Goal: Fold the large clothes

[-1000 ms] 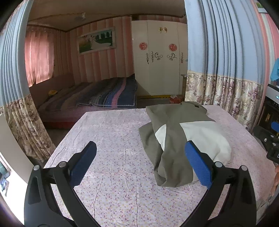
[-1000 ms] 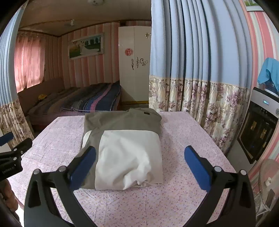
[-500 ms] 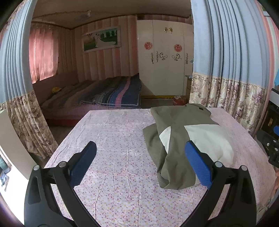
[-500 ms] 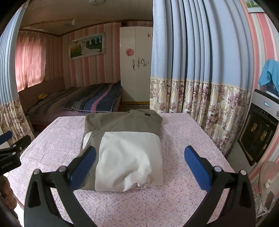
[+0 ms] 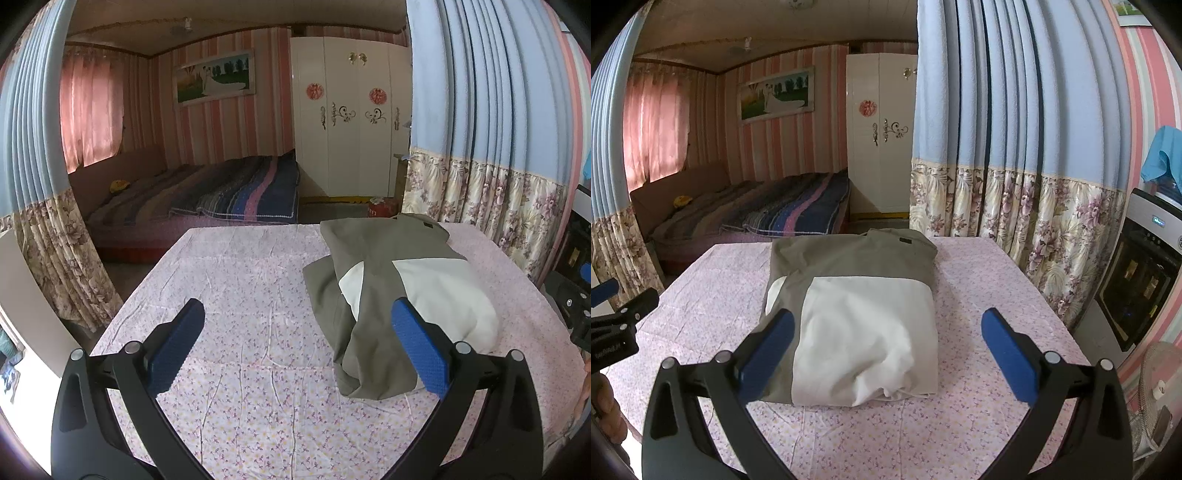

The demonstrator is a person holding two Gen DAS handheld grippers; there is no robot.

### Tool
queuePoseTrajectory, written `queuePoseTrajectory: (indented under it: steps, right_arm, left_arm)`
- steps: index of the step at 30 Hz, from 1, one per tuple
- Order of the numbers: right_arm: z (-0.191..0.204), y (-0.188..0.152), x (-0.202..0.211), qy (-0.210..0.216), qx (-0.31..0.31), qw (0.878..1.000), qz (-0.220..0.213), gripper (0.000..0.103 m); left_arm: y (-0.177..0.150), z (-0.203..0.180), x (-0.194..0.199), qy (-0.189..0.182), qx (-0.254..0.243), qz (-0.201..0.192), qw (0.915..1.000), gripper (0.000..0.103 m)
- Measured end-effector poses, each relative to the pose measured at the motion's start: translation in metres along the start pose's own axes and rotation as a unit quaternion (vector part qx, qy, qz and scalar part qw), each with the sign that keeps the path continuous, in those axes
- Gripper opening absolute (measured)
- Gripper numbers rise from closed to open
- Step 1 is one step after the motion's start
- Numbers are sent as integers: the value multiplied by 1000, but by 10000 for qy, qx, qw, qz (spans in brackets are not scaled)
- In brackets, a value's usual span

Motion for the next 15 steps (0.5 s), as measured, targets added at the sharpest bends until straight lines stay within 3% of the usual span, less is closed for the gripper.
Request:
queuePoseTrajectory:
  steps: [15]
  right_arm:
    - [-2,-1,-5,-13,28,10000,44,101]
  left_arm:
    - [0,5,-7,-5,-25,76,10000,100]
Point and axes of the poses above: each gripper's, at about its wrist camera, not at the fingertips, and x roughly against the way its jaws point, z to its left, y to its top, the point moved 7 cm from there along -x, roughly the way its jaws point, and after that the axes turned 15 degrees about z, right-handed, at the moved point
